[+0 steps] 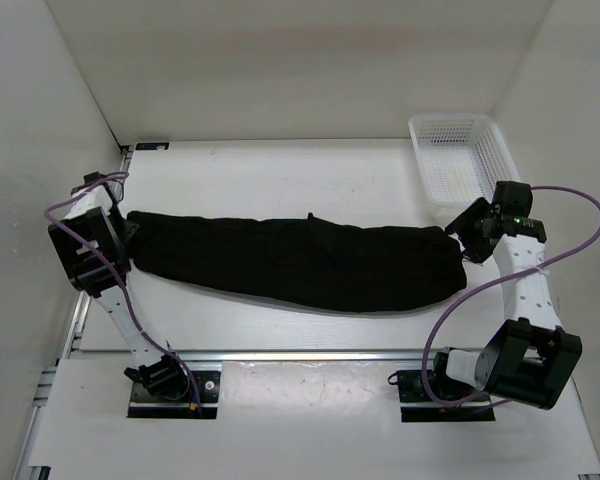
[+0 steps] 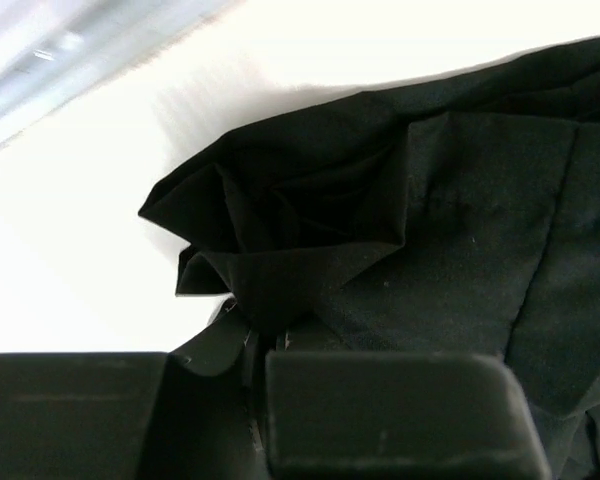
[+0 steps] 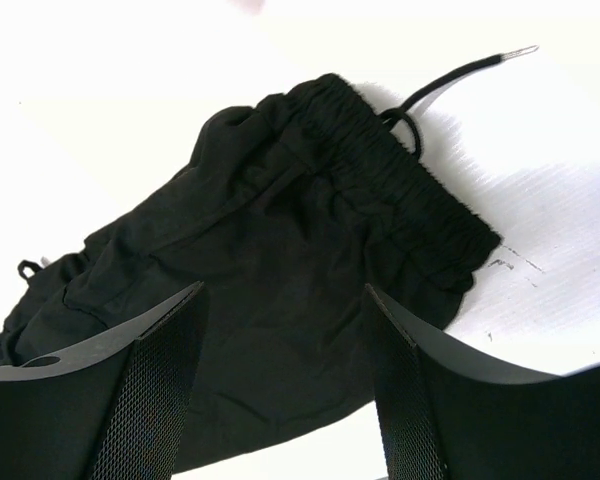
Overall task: Fold and stack the trousers
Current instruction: Fold the trousers
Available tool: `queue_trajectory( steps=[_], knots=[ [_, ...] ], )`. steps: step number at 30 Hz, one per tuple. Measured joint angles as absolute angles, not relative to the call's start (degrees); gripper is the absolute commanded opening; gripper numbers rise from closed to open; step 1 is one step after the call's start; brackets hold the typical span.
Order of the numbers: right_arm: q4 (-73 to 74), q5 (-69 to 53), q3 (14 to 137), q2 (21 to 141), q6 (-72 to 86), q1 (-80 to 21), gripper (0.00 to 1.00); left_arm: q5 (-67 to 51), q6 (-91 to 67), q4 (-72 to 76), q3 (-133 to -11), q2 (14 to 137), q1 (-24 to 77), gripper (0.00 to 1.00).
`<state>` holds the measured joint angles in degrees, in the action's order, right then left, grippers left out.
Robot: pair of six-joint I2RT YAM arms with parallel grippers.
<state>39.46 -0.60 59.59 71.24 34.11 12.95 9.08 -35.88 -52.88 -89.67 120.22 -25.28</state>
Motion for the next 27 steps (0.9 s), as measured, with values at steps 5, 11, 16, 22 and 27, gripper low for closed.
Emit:
queue_trajectory(
  steps=[5,11,16,22,27],
  knots=[
    [40.3,-0.6,60.0,69.6,34.1,13.0,0.68,13.7,-35.9,-55.3,-90.6,116.3,-25.4,0.10],
    [40.6,-0.7,61.2,68.1,34.1,13.0,0.68,18.3,-33.0,-58.0,-99.1,105.1,-23.8,0.10],
    [40.6,-1.4,61.3,67.1,34.1,13.0,0.68,22.1,-31.6,-58.9,-100.0,95.2,-18.4,0.10],
    [40.6,-1.9,61.3,66.0,34.1,13.0,0.68,25.9,-30.3,-61.0,-98.8,90.6,-6.4,0.10],
    [40.6,-2.0,61.3,65.0,34.2,13.0,0.68,29.8,-31.1,-63.7,-97.6,90.2,5.2,0.10]
  ],
)
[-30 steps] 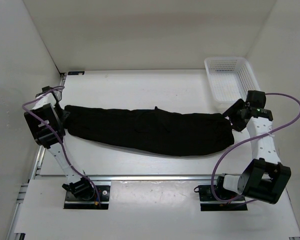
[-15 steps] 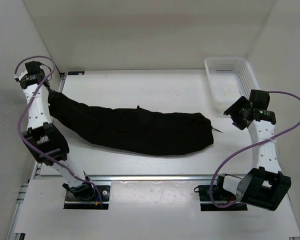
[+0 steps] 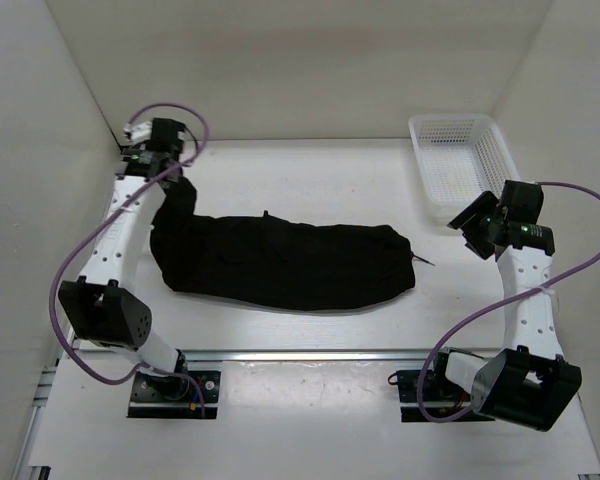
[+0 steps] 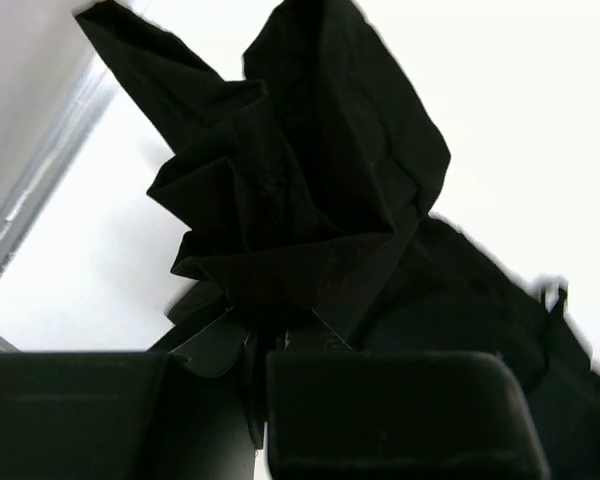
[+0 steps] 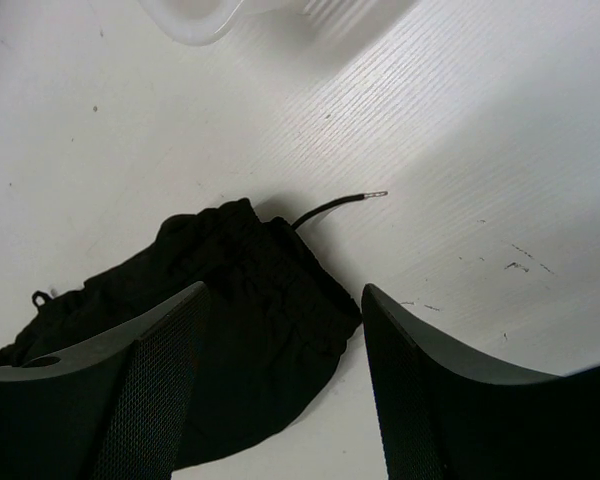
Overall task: Fold and stack the trousers
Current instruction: Fold the trousers
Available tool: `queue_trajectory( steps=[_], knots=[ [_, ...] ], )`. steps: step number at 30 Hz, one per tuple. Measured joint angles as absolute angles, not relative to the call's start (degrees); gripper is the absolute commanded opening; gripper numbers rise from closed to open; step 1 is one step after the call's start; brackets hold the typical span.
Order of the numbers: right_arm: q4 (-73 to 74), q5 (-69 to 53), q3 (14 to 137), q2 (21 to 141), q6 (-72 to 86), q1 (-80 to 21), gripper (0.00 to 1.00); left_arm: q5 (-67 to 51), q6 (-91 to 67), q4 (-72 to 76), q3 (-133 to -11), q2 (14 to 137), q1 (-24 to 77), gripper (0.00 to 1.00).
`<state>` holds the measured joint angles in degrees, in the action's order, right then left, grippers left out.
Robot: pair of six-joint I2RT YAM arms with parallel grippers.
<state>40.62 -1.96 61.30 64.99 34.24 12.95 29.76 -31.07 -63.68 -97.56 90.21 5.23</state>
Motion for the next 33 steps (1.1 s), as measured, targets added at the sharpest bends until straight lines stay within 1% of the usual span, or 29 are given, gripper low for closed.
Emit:
queue_trajectory(
  steps=[6,7,8,9,11,14,17,18,22,23,24,25,26,27,28,29,30,33],
  knots=[
    [40.6,-2.0,61.3,64.7,34.3,13.0,0.69,32.4,-35.6,-66.2,-90.0,89.6,22.0,0.10],
    [40.6,-2.1,61.3,64.7,34.3,13.0,0.69,32.3,-36.4,-66.7,-89.1,90.4,25.2,0.13],
    [40.6,-2.1,61.3,64.7,34.3,13.0,0.69,32.3,-36.9,-67.2,-88.7,91.6,28.3,0.21],
    [40.6,-2.1,61.2,64.6,34.3,13.0,0.69,32.2,-37.5,-67.9,-88.8,93.5,31.4,0.32],
    [40.6,-2.1,61.0,64.4,34.3,13.0,0.69,33.0,-39.3,-71.4,-91.2,98.6,37.2,1.00],
    [40.6,-2.2,60.9,64.3,34.3,13.0,0.69,33.6,-41.3,-73.9,-96.6,105.5,42.7,1.00],
    [40.6,-2.2,60.9,63.9,34.3,13.0,0.69,32.9,-40.9,-75.2,-101.7,106.1,43.2,1.00],
    [40.6,-2.1,60.8,63.7,34.3,13.0,0.69,32.6,-40.4,-75.6,-103.8,105.4,42.7,0.88],
    [40.6,-2.2,59.9,63.0,34.2,13.0,0.69,32.1,-39.2,-75.3,-107.9,100.5,39.7,0.52],
    [40.6,-2.2,59.7,63.0,34.2,13.0,0.69,31.9,-38.9,-75.5,-107.8,99.2,38.9,0.34],
    [40.5,-2.5,59.4,62.9,34.1,13.0,0.69,31.5,-38.7,-75.5,-107.4,98.0,38.3,0.31],
    [40.6,-2.8,59.0,62.9,34.1,13.0,0.69,31.3,-38.3,-75.6,-106.5,97.0,37.7,0.32],
    [40.6,-3.0,58.8,62.9,34.1,13.0,0.69,30.9,-37.8,-75.5,-105.4,96.2,37.4,0.38],
    [40.5,-3.2,58.6,62.8,34.1,13.0,0.69,30.2,-37.5,-75.4,-104.2,95.9,37.3,0.78],
    [40.5,-3.4,58.4,62.8,34.0,13.0,0.69,29.2,-36.7,-75.4,-103.1,95.9,37.3,0.89],
    [40.6,-3.5,58.2,62.7,34.0,13.0,0.69,27.9,-36.8,-74.9,-101.9,96.5,37.3,0.98],
    [40.6,-3.7,58.2,62.7,34.0,13.0,0.69,26.3,-36.4,-74.2,-100.9,97.3,37.3,1.00],
    [40.5,-4.0,58.2,62.5,34.0,13.0,0.69,22.5,-36.0,-72.3,-99.4,100.9,37.3,1.00]
  ],
)
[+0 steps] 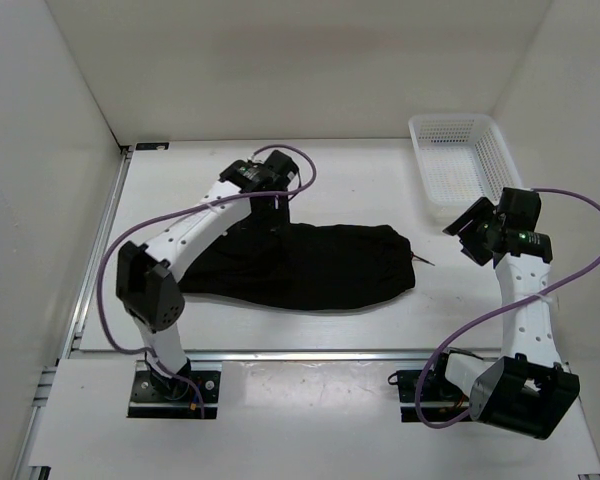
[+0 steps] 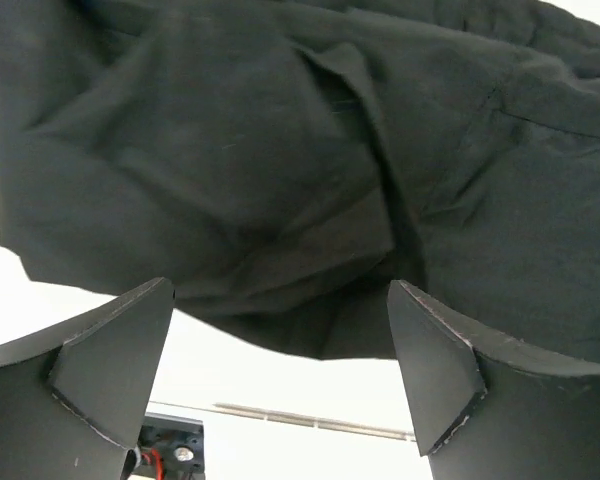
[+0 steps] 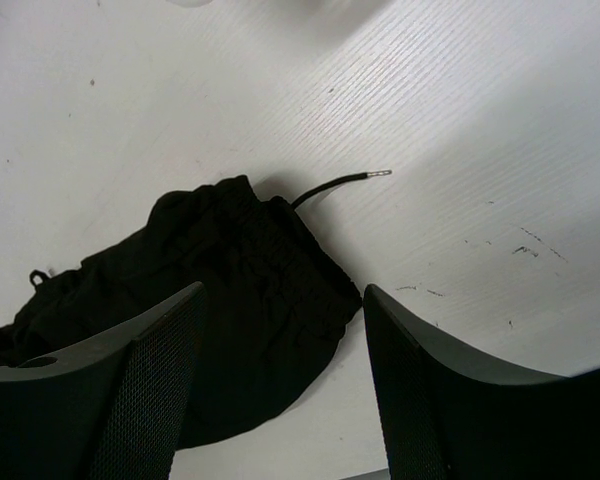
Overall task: Fold and stack the trousers
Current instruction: Fold the trousers
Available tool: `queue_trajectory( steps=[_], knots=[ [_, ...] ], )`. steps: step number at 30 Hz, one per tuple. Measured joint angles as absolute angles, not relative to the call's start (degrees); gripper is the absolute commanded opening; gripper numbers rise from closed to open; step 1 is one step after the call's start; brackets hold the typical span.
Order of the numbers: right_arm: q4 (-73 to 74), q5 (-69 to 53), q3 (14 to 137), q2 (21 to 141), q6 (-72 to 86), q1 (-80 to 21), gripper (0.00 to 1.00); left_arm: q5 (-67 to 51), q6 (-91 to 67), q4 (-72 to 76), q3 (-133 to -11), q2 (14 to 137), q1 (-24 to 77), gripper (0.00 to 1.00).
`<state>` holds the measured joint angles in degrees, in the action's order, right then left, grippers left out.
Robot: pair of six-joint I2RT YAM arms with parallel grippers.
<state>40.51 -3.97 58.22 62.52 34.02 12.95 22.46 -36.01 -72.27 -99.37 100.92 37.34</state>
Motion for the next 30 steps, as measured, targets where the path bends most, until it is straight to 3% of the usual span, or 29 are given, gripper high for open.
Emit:
queue_trajectory(
  steps=[4,8,11,12,13,15,22,23,24,27,28,30],
  knots=[
    [40.5,-4.5,58.2,62.0,33.9,13.0,0.70,20.6,-35.8,-69.8,-98.7,106.6,37.6,1.00],
    [40.5,-4.7,58.2,61.5,33.6,13.0,0.70,20.6,-36.0,-68.1,-96.6,110.8,38.1,0.79],
    [40.5,-4.7,58.2,61.4,33.6,13.0,0.70,21.1,-36.6,-67.2,-96.0,113.3,39.0,0.42],
    [40.5,-4.7,58.2,61.4,33.6,13.0,0.70,21.1,-36.7,-67.0,-96.0,113.8,39.3,0.16],
    [40.5,-4.7,58.2,61.4,33.6,13.0,0.70,21.3,-36.9,-66.9,-96.1,113.9,39.7,0.10],
    [40.6,-4.7,58.2,61.4,33.6,13.0,0.70,21.6,-36.9,-67.6,-96.7,113.9,40.7,0.10],
    [40.6,-4.7,58.2,61.1,33.4,13.0,0.70,22.5,-37.0,-69.6,-97.7,108.6,46.4,0.12],
    [40.6,-4.7,58.2,61.0,33.4,13.0,0.70,21.6,-37.1,-69.4,-97.5,106.9,47.4,0.20],
    [40.6,-4.8,58.2,60.9,33.4,13.0,0.70,20.9,-37.1,-68.9,-97.0,105.2,48.4,0.50],
    [40.6,-4.7,58.2,60.8,33.4,13.0,0.70,18.5,-37.4,-68.1,-95.6,102.1,51.0,0.92],
    [40.6,-4.7,58.2,60.8,33.4,13.0,0.70,18.1,-37.4,-68.1,-95.5,102.3,51.8,1.00],
    [40.6,-4.7,58.2,60.8,33.4,13.0,0.70,18.0,-37.9,-68.6,-95.6,103.9,53.0,1.00]
  ],
)
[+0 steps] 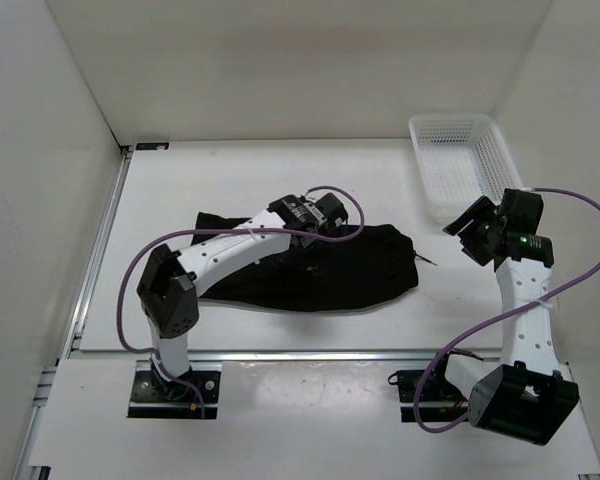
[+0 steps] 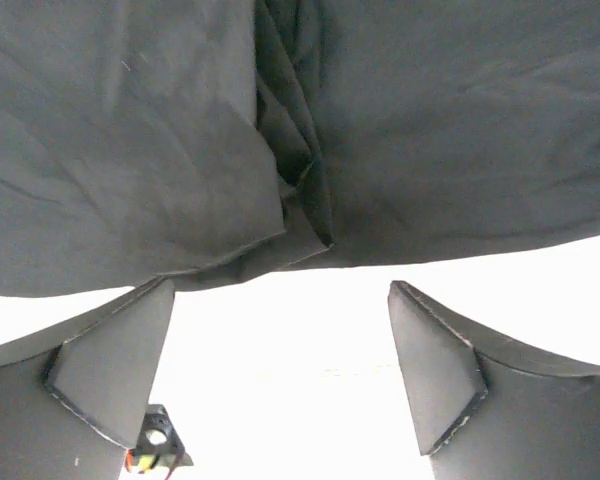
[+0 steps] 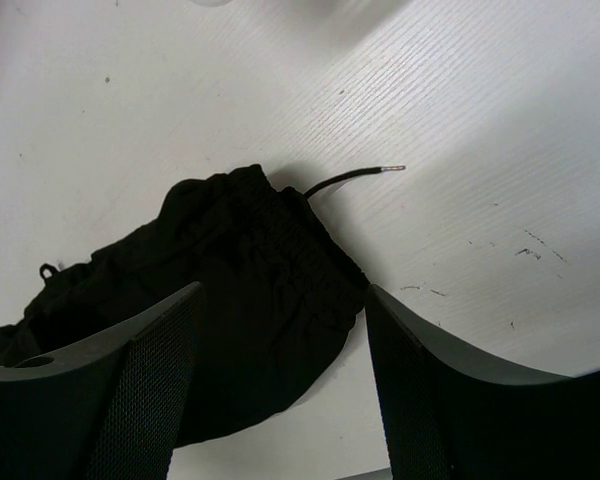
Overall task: Fold and stack the trousers
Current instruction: Fold the trousers
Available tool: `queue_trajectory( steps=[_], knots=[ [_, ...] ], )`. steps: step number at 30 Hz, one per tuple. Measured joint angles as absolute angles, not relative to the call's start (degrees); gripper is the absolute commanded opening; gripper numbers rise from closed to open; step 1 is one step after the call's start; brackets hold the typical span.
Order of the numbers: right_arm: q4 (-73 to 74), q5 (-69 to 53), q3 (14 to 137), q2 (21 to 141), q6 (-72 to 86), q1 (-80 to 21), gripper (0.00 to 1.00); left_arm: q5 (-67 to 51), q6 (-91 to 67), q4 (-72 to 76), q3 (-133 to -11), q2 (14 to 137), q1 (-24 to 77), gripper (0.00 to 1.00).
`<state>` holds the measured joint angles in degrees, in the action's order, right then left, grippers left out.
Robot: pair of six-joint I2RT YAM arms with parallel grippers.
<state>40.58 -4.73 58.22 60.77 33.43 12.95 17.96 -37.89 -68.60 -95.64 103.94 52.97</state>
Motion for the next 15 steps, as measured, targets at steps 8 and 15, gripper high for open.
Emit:
queue_trajectory(
  steps=[8,15],
  knots=[
    [40.6,-4.7,58.2,59.6,33.4,13.0,0.70,21.0,-37.6,-73.9,-104.7,107.8,51.9,0.46],
    [40.6,-4.7,58.2,59.5,33.3,13.0,0.70,23.0,-36.6,-74.5,-110.8,105.5,49.1,0.10]
  ],
)
